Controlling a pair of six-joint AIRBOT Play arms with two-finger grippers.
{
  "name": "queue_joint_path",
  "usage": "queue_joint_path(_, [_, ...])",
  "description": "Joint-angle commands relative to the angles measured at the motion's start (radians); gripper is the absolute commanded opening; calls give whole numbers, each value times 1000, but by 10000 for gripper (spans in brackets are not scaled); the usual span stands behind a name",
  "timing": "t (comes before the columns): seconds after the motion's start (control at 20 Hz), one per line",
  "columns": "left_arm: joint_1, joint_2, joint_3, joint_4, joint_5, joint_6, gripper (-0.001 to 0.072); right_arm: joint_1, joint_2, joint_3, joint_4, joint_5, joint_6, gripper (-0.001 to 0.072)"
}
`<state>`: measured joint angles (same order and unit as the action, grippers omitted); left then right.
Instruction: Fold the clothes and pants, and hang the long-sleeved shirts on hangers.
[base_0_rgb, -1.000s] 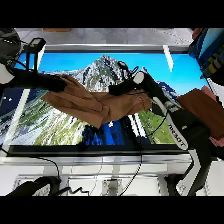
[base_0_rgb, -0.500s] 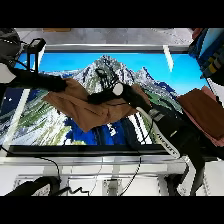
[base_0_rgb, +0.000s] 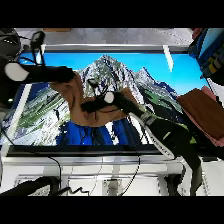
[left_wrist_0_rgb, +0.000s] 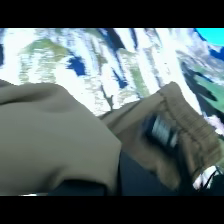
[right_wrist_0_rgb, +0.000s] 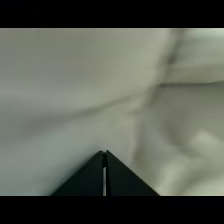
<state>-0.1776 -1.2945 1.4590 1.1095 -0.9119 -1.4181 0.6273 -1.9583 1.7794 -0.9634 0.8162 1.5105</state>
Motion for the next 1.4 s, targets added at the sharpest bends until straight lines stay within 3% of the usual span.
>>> queue_joint_path(0.0, [-124, -111, 0, -42, 132, -7, 18, -151, 51, 0, -115, 128, 76, 30])
queue_joint_path(0.35, [-442, -401, 2, -102, 533, -8, 17, -518, 208, 0, -196, 341, 53, 30])
queue_joint_path(0.5, [-494, -470, 2, -101, 592, -16, 20, -618, 227, 0, -196, 392, -16, 30])
queue_joint_path(0.55, [-500, -476, 2, -101, 591, -16, 99, -644, 227, 0, -198, 400, -24, 30])
queue_joint_path(0.65, [-503, -462, 2, -101, 583, -18, 703, -684, 226, 0, -202, 393, -37, 47])
queue_joint_path(0.7, [-502, -447, 2, -101, 579, -17, 713, -697, 224, 0, -207, 382, -44, 278])
queue_joint_path(0.75, [-498, -428, 2, -100, 579, -14, 713, -704, 221, 0, -218, 368, -56, 619])
queue_joint_path(0.8, [-492, -405, 2, -97, 578, -14, 713, -708, 212, 0, -227, 365, -58, 692])
queue_joint_path(1.0, [-451, -294, 2, 44, 550, -14, 711, -708, 121, 0, -161, 441, -94, 676])
queue_joint_path(1.2, [-388, -203, 2, 98, 481, -15, 710, -697, 34, -1, 159, 628, -335, 653])
queue_joint_path(1.35, [-360, -183, 1, 96, 473, -15, 710, -644, 38, 0, 170, 613, -427, 703])
